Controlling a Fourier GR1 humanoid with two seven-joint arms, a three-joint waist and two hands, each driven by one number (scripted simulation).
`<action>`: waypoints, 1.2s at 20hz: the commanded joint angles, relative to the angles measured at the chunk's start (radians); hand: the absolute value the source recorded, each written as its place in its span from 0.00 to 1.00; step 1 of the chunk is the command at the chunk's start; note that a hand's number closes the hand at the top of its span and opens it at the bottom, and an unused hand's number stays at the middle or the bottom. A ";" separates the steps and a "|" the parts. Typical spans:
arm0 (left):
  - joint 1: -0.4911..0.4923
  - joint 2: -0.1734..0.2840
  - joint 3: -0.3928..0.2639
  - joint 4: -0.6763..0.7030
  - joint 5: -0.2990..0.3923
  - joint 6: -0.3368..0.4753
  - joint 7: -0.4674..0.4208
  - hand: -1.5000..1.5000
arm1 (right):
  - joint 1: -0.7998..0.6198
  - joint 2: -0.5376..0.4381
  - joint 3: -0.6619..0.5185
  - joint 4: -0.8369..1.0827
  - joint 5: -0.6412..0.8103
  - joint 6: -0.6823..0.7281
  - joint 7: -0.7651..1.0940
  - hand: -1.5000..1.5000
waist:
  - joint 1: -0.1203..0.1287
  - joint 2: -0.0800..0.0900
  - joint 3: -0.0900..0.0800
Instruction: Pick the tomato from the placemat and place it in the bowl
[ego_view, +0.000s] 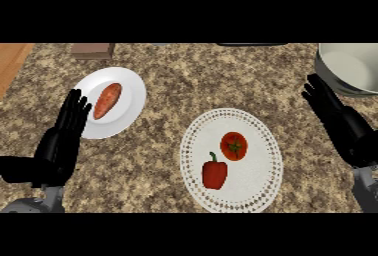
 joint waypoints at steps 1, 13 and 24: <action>0.017 0.024 -0.012 -0.040 -0.035 0.003 0.041 0.50 | -0.025 -0.013 -0.009 -0.077 0.019 0.061 -0.053 1.00 | 0.027 -0.010 -0.003; -0.031 0.160 0.114 0.123 -0.043 -0.030 0.082 0.50 | 0.162 -0.127 0.112 -0.174 0.675 -0.164 -0.506 0.00 | -0.013 -0.010 0.000; -0.102 0.072 0.138 0.147 -0.137 -0.064 0.136 0.50 | 0.309 -0.161 -0.026 -0.323 0.752 -0.064 -0.469 0.00 | 0.021 -0.008 -0.003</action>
